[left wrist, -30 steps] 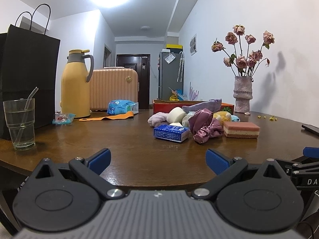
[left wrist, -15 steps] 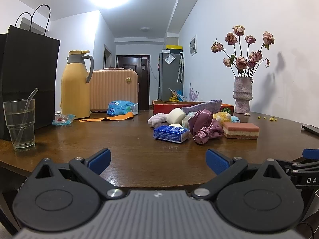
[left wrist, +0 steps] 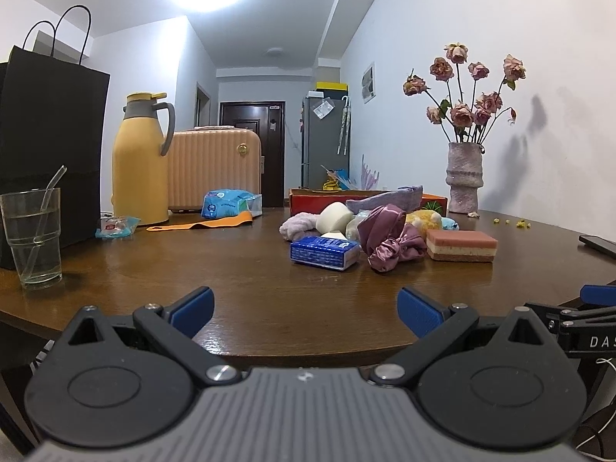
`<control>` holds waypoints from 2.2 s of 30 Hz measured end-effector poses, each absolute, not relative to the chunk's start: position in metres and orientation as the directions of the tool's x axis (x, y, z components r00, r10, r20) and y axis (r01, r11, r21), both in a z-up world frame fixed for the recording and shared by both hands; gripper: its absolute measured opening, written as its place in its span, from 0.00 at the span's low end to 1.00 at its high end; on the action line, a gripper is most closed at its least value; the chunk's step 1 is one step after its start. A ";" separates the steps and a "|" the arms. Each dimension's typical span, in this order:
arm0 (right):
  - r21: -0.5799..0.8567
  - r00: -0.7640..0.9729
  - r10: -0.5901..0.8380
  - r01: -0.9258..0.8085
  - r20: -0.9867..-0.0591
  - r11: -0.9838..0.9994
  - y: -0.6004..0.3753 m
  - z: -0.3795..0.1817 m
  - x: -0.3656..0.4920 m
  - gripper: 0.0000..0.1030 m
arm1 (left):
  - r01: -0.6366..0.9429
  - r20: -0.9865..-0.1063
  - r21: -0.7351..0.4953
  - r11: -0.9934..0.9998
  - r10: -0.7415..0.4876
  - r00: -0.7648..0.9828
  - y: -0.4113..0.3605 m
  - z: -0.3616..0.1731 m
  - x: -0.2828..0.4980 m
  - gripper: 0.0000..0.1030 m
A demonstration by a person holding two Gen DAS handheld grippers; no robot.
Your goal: Organize soft objects
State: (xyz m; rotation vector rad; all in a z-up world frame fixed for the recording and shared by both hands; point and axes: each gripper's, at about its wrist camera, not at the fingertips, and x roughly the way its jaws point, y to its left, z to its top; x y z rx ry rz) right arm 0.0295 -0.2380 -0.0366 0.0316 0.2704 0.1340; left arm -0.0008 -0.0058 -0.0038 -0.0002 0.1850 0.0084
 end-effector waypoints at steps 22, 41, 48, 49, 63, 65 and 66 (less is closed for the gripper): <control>0.045 0.962 0.133 -0.125 -0.237 0.991 -0.247 -0.020 0.038 1.00 | -0.032 -0.175 -0.027 0.999 0.027 0.984 0.014 0.020 0.024 1.00; 0.265 0.778 0.533 -0.465 -0.334 0.845 -0.191 0.023 0.156 0.40 | 0.165 -0.377 -0.125 0.978 -0.201 0.904 0.046 0.052 0.194 0.91; 0.246 0.731 0.543 -0.484 -0.414 0.840 -0.142 0.011 0.185 0.38 | 0.310 -0.489 -0.205 0.928 -0.372 0.789 0.055 0.037 0.262 0.54; 0.257 0.729 0.538 -0.472 -0.424 0.843 -0.141 0.010 0.192 0.38 | 0.304 -0.511 -0.233 0.924 -0.383 0.769 0.058 0.034 0.267 0.48; 0.352 0.697 0.551 -0.426 -0.459 0.833 -0.154 0.005 0.218 0.19 | 0.281 -0.458 -0.449 0.848 -0.489 0.743 0.079 0.022 0.193 0.22; 0.374 0.670 0.591 -0.460 -0.448 0.805 -0.165 0.003 0.195 0.19 | 0.296 -0.439 -0.428 0.854 -0.483 0.758 0.072 0.023 0.162 0.22; 0.385 0.660 0.603 -0.467 -0.447 0.796 -0.171 0.003 0.184 0.19 | 0.301 -0.430 -0.432 0.850 -0.487 0.760 0.070 0.024 0.150 0.23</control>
